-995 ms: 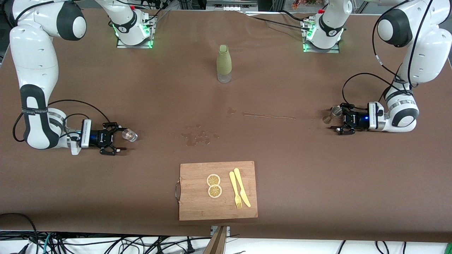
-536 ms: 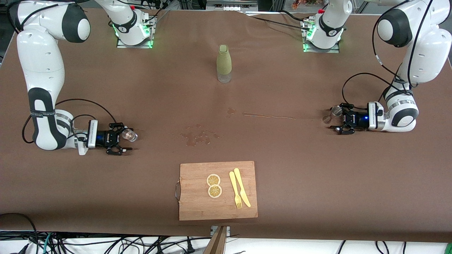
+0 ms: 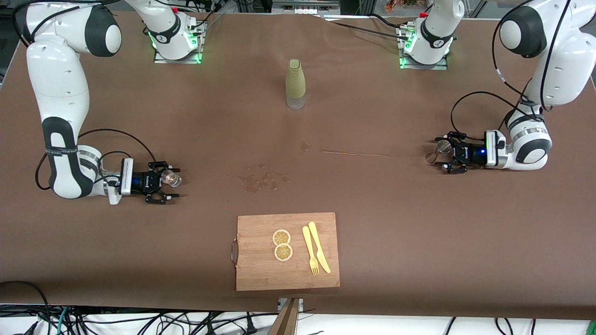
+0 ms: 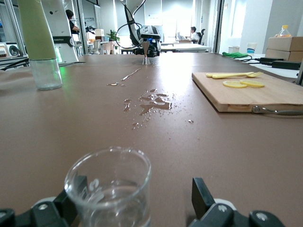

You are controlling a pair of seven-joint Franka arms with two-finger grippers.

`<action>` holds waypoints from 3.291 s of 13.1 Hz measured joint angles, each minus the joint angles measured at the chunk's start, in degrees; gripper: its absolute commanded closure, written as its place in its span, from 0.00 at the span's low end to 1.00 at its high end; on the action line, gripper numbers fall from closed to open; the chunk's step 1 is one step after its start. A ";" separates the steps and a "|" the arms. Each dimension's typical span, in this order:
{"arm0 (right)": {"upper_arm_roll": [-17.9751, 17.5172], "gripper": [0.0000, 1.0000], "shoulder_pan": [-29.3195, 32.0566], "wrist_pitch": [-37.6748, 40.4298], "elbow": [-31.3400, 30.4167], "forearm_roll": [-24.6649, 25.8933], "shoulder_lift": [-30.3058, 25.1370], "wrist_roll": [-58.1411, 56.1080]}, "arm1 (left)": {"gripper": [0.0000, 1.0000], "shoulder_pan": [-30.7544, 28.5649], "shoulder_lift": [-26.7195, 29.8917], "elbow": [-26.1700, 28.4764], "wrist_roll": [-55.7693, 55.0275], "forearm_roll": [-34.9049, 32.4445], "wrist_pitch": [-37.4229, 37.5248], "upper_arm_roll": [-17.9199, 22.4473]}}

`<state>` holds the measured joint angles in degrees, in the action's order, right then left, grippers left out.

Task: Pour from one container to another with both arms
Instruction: 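Close the right gripper on the glass while the left gripper grips the jigger, then lift the glass with the right gripper while the left gripper brings the jigger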

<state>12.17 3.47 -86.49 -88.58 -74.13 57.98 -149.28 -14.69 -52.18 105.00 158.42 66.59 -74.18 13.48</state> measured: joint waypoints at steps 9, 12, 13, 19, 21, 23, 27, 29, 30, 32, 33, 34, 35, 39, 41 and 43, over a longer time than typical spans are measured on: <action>-0.34 0.60 -0.36 0.14 -0.03 -0.21 0.01 -0.34 | 0.10 0.00 0.42 0.86 0.00 0.00 -0.27 0.07; -0.33 0.78 -0.34 0.14 -0.05 -0.22 0.02 -0.39 | 0.32 0.00 0.42 0.90 0.05 0.00 -0.39 0.07; -0.32 0.80 -0.33 0.14 -0.05 -0.22 0.02 -0.40 | 0.44 0.00 0.42 0.91 0.10 0.00 -0.42 0.07; -0.32 0.79 -0.42 1.56 0.13 -0.50 -0.38 1.40 | 0.47 0.00 0.42 0.92 0.28 0.00 -0.68 0.12; -0.36 0.79 -0.84 2.14 0.30 -0.68 -1.50 2.71 | 0.42 -0.01 0.42 0.92 0.28 0.00 -0.84 0.23; -0.39 0.79 -1.77 2.22 0.31 -0.76 -3.33 4.68 | 0.43 -0.01 0.42 0.92 0.28 0.00 -1.38 0.31; -0.43 0.79 -4.13 2.29 0.36 -1.04 -8.55 10.91 | 1.00 -0.01 0.39 0.92 0.28 0.00 -1.78 0.34; -0.43 0.79 -5.89 1.07 0.22 -1.09 -13.33 15.26 | 1.00 -0.06 0.39 0.93 0.38 0.13 -1.77 0.34; -0.42 0.78 -6.90 -0.10 -0.11 -1.08 -15.91 17.32 | 1.00 -0.07 0.40 0.94 0.38 0.13 -1.78 0.34; -0.42 0.78 -9.05 -2.32 -1.73 -1.08 -20.60 20.66 | 1.00 -0.07 0.40 0.95 0.47 0.13 -1.79 0.34; -0.41 0.78 -9.98 -3.09 -2.69 -1.08 -22.40 22.52 | 1.00 -0.07 0.39 0.97 1.06 0.12 -1.78 0.35; -0.40 0.78 -10.78 -3.54 -3.53 -1.08 -23.76 24.37 | 1.00 -0.07 0.39 1.00 1.60 0.12 -1.77 0.37; -0.41 0.78 -11.61 -4.42 -4.32 -1.08 -24.92 26.13 | 1.00 -0.07 0.39 1.00 1.70 0.12 -1.77 0.38; -0.42 0.78 -15.26 -9.28 -6.18 -1.08 -29.31 32.92 | 1.00 0.09 0.50 0.87 1.34 0.11 -2.01 0.35; -0.43 0.78 -17.30 -12.04 -6.80 -1.06 -30.59 35.05 | 1.00 0.39 0.87 0.18 0.57 0.11 -2.95 -0.52; -0.43 0.78 -19.24 -14.83 -6.98 -1.05 -30.78 37.11 | 1.00 1.52 2.21 -0.55 -0.47 0.40 -3.57 -2.96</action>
<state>11.74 -15.77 -101.32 -95.56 -75.18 27.20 -112.17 -13.17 -49.98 104.44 157.96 66.99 -77.75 10.51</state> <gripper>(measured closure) 0.780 0.793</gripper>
